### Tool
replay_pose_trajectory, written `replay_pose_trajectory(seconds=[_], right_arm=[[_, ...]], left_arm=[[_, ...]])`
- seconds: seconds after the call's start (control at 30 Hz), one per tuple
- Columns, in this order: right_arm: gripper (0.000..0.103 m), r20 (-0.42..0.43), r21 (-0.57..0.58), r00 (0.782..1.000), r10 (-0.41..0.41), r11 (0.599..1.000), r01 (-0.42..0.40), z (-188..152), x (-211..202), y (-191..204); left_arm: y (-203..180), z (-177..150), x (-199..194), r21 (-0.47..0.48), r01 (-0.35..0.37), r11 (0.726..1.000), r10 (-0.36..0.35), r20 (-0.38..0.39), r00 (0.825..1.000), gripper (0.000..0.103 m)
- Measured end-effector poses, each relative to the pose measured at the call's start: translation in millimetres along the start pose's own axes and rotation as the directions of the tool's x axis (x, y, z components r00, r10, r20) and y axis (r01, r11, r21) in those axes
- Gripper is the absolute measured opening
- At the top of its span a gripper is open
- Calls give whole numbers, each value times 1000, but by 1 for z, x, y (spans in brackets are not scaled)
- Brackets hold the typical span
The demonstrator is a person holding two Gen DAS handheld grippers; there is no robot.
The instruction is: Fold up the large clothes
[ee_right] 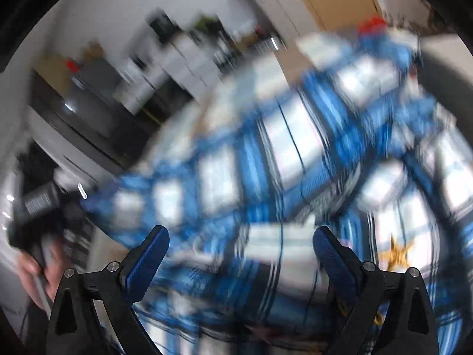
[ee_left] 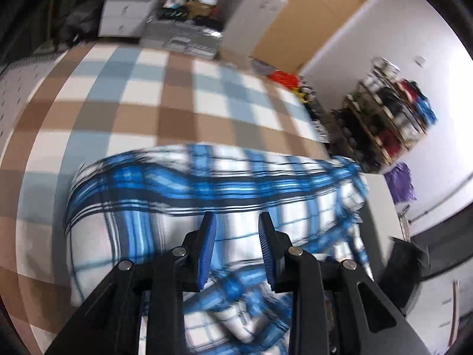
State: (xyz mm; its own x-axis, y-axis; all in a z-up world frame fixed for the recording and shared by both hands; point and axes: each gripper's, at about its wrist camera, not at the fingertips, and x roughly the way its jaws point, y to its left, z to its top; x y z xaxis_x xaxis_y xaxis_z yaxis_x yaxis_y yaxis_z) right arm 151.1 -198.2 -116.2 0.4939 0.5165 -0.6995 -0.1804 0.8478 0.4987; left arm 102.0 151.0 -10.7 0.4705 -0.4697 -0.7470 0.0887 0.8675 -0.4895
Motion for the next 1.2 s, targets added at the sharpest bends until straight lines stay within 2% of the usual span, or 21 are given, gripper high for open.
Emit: replay_pose_trajectory(seconds=[0.07, 0.13, 0.2, 0.27, 0.33, 0.4, 0.47, 0.53, 0.6, 0.63, 0.7, 0.73, 0.8, 0.87, 0.97, 1.03, 1.07, 1.1, 1.13, 1.17, 1.2], right_arm=[[97, -31, -87, 997, -66, 994, 63, -4, 1, 10], [98, -37, -162, 989, -140, 978, 132, -12, 1, 20], [98, -90, -189, 976, -196, 966, 177, -17, 2, 24], [96, -106, -134, 985, -136, 984, 122, -17, -7, 20], [96, -28, -83, 996, -86, 993, 83, -7, -33, 19], [96, 100, -50, 994, -49, 997, 55, 17, -64, 23], [98, 165, -98, 982, -92, 989, 109, 49, -76, 30], [103, 167, -140, 971, -172, 971, 196, 86, -69, 35], [103, 109, -148, 971, -215, 962, 229, 124, -50, 28], [103, 62, -123, 964, -257, 957, 263, 143, -38, 17], [100, -46, -3, 926, -374, 927, 375, 167, -23, -16], [100, -70, 61, 923, -377, 922, 382, 167, -27, -33], [100, -104, 207, 949, -298, 927, 314, 165, -33, -62], [100, -133, 295, 954, -268, 908, 297, 150, -36, -84], [97, -162, 338, 957, -242, 897, 284, 141, -28, -106], [64, -158, 358, 960, -231, 892, 274, 138, -19, -114], [37, -165, 366, 962, -217, 893, 264, 136, -15, -117], [29, -171, 372, 965, -199, 894, 251, 133, -12, -119], [26, -168, 369, 966, -195, 896, 245, 131, -10, -114], [12, -157, 358, 967, -199, 902, 244, 130, -11, -111], [8, -137, 340, 971, -196, 912, 232, 129, -16, -106]], left_arm=[[21, -10, 9, -77, -15, 997, 13, -24, 1000, 23], [43, -23, 17, -171, 27, 985, -35, -46, 998, 23], [59, -38, 17, -235, 74, 969, -81, -20, 997, 23], [64, -44, 11, -248, 117, 962, -118, 12, 993, 23], [63, -46, 7, -242, 113, 964, -118, -8, 993, 23], [59, -48, 3, -215, 101, 971, -109, -23, 994, 23], [60, -49, 2, -209, 105, 972, -113, -27, 993, 23], [64, -48, 1, -222, 108, 969, -122, -47, 991, 23], [70, -45, 3, -236, 113, 965, -130, -59, 990, 23], [72, -43, 5, -241, 116, 964, -135, -62, 989, 23], [73, -42, 5, -236, 111, 965, -131, -70, 989, 23], [71, -43, 4, -225, 101, 969, -120, -74, 990, 23], [68, -42, 6, -195, 77, 978, -96, -89, 991, 23], [63, -40, 7, -161, 55, 986, -71, -97, 993, 23], [62, -39, 9, -152, 43, 987, -59, -103, 993, 23], [63, -39, 8, -166, 47, 985, -65, -102, 993, 23], [64, -39, 8, -170, 49, 984, -67, -102, 992, 23], [64, -39, 8, -173, 51, 984, -69, -102, 992, 23], [65, -39, 8, -177, 54, 983, -73, -103, 992, 23], [65, -39, 8, -179, 55, 982, -75, -103, 992, 23], [65, -39, 8, -179, 55, 982, -74, -103, 992, 23]])
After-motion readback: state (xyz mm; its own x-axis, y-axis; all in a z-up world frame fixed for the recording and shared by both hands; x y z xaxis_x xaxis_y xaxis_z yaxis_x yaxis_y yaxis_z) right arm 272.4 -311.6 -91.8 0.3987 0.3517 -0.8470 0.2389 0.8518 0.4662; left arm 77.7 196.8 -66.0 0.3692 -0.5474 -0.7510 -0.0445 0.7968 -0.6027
